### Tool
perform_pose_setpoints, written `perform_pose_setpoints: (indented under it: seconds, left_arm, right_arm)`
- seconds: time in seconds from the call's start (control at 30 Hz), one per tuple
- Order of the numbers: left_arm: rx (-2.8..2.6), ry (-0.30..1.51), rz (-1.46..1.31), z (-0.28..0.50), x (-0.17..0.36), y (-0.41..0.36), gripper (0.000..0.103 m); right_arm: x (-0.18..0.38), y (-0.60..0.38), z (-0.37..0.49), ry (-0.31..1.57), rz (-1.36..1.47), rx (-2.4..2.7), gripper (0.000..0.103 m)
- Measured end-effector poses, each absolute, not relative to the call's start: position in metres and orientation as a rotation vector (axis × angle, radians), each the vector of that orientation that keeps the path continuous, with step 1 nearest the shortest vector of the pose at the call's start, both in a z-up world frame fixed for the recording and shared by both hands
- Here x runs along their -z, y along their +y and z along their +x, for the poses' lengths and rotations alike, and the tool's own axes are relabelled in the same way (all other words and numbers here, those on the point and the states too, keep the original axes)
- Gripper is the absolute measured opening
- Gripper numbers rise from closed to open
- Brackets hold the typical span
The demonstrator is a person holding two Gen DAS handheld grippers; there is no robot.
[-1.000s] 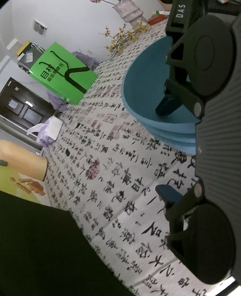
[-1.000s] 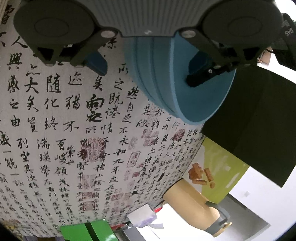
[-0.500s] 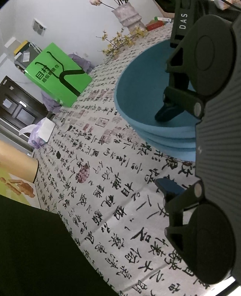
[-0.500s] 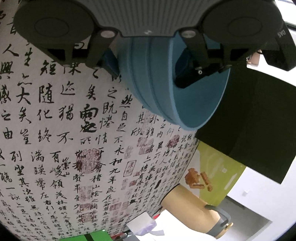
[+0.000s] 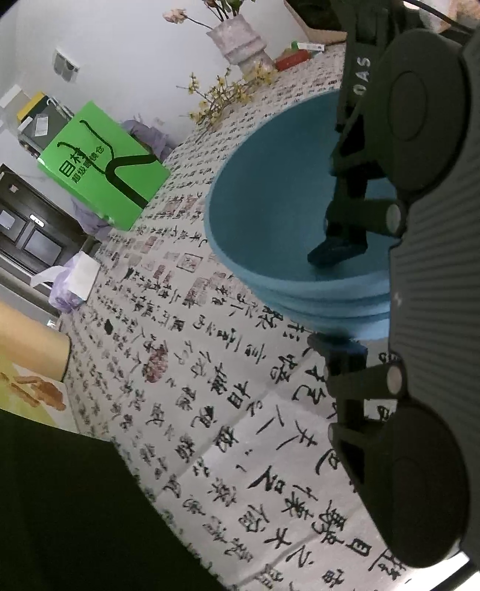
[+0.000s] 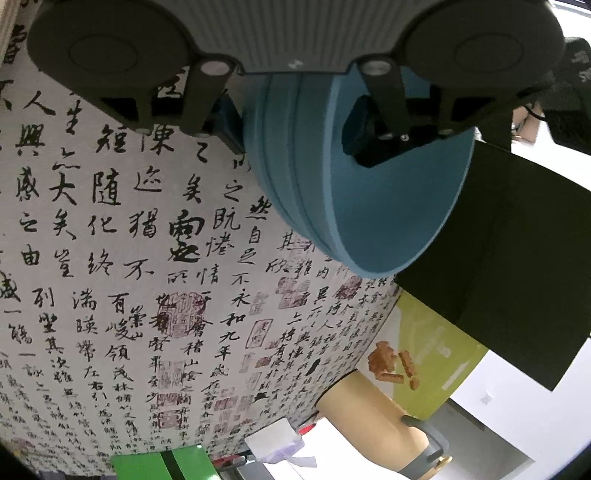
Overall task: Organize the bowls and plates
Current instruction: 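Lift and carry the bowl stack with both grippers toward the white plates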
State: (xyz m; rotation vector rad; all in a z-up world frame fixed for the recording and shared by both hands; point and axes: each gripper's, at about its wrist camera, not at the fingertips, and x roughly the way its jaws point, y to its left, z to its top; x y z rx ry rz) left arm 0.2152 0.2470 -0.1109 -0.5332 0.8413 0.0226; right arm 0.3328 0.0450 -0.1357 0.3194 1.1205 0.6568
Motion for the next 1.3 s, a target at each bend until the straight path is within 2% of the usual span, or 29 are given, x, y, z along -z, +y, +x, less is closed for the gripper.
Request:
perform_pose_setpoints:
  seconds: [0.03,0.33,1.3]
  left_arm:
    - [-0.030,0.837,-0.522,0.215,0.109,0.245,0.042]
    - [-0.063,0.820,-0.495,0.214,0.104,0.240,0.041]
    - [-0.044,0.779,-0.460,0.191,0.087,0.217,0.041]
  right_arm:
    - [0.135,0.046,0.332,1.115,0.306,-0.651,0.050]
    - [0.133,0.045,0.328,1.100,0.292,-0.651,0.049]
    - [0.109,0.018,0.292,1.062,0.318,-0.639,0.048]
